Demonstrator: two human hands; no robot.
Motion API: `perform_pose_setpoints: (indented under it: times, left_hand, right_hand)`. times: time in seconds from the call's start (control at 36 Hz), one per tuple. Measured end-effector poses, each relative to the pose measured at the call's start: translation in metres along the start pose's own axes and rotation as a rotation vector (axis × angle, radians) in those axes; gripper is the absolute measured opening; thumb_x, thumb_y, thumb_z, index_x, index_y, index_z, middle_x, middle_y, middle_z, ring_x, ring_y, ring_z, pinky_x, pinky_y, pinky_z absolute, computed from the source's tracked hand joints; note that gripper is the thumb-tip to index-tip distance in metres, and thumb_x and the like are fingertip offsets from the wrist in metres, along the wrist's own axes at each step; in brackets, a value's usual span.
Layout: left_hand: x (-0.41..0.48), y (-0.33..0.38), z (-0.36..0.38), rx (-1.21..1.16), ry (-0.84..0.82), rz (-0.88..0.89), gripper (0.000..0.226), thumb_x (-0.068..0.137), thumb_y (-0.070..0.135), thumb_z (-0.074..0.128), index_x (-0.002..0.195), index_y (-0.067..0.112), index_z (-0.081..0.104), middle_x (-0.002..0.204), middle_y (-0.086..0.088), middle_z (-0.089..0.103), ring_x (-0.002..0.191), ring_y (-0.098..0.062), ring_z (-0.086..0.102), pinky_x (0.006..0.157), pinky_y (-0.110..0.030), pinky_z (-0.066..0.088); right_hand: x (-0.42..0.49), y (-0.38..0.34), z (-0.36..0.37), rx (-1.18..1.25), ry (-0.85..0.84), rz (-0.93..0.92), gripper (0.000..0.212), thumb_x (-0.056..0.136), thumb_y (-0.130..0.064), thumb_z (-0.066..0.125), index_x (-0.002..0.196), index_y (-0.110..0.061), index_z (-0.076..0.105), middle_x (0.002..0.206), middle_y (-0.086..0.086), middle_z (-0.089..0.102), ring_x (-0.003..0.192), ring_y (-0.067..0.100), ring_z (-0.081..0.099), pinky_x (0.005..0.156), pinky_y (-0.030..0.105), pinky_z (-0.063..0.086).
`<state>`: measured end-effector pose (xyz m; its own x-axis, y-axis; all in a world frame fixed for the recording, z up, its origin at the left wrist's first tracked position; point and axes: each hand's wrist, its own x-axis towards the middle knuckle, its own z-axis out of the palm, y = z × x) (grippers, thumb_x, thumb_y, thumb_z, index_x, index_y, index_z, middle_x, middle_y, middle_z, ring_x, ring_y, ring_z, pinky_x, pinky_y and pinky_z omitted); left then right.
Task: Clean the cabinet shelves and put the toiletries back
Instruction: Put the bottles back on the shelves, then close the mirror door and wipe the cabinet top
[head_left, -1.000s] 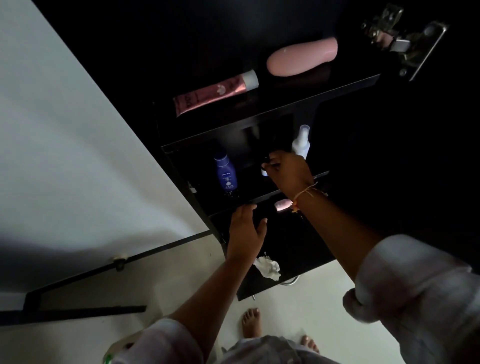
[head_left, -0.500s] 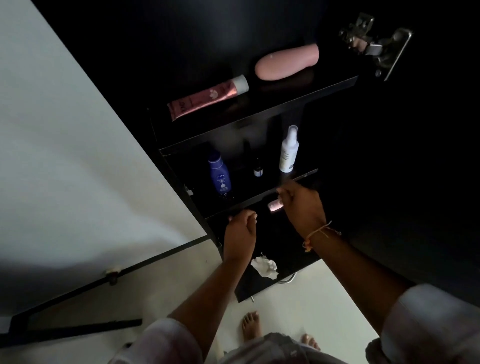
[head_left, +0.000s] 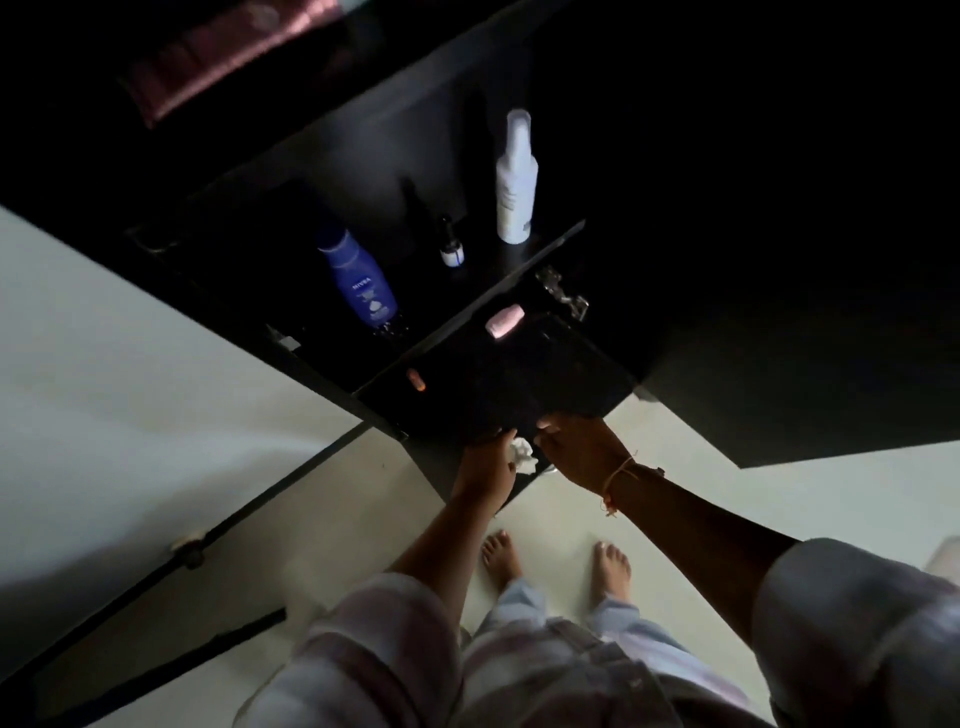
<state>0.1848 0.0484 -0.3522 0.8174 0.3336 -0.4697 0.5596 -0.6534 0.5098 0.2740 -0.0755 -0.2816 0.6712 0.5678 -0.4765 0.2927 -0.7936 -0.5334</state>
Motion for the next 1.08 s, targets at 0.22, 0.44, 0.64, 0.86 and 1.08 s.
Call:
perform_pose_setpoints:
  times: [0.22,0.44,0.64,0.86,1.08]
  left_hand:
    - [0.028,-0.015,0.029,0.217,0.084,0.064,0.047,0.083,0.023,0.070,0.129,0.026,0.057,0.137,-0.002,0.048,0.121,-0.027,0.042,0.097,-0.031,0.038]
    - [0.020,0.000,0.026,-0.035,0.192,0.018,0.032,0.085,0.020,0.069,0.116,0.013,0.067,0.123,-0.013,0.059,0.110,-0.029,0.058,0.087,-0.035,0.052]
    - [-0.002,0.026,0.009,-0.289,0.302,-0.001,0.025,0.085,0.020,0.070,0.109,0.012,0.069,0.109,-0.010,0.064,0.093,-0.023,0.066,0.076,-0.038,0.058]
    - [-0.048,0.079,-0.015,-0.561,0.278,0.059,0.014,0.087,0.016,0.068,0.101,0.018,0.070,0.095,0.005,0.072,0.084,0.003,0.064,0.078,-0.020,0.054]
    - [-0.103,0.120,-0.015,-0.425,0.497,0.081,0.019,0.094,0.024,0.059,0.107,0.017,0.070,0.098,0.003,0.074,0.091,-0.005,0.068,0.083,-0.025,0.056]
  right_hand:
    - [-0.010,0.009,0.007,-0.120,0.008,0.031,0.033,0.100,-0.020,0.048,0.127,-0.006,0.059,0.129,0.010,0.062,0.120,0.027,0.057,0.102,0.032,0.040]
    - [-0.015,0.008,0.011,0.022,0.030,0.121,0.033,0.098,-0.023,0.051,0.129,-0.015,0.058,0.124,0.008,0.065,0.113,0.027,0.060,0.098,0.033,0.046]
    - [-0.020,0.003,-0.001,0.227,0.035,0.144,0.049,0.097,-0.024,0.054,0.144,-0.017,0.043,0.140,0.008,0.054,0.127,0.025,0.051,0.100,0.024,0.037]
    - [-0.045,0.013,-0.029,0.596,0.111,0.078,0.019,0.086,-0.029,0.070,0.104,-0.024,0.071,0.094,-0.001,0.073,0.089,0.015,0.071,0.074,0.023,0.058]
    - [-0.100,0.079,-0.046,0.749,0.345,0.192,0.016,0.084,-0.026,0.068,0.101,-0.026,0.064,0.091,0.003,0.070,0.083,0.022,0.069,0.077,0.041,0.060]
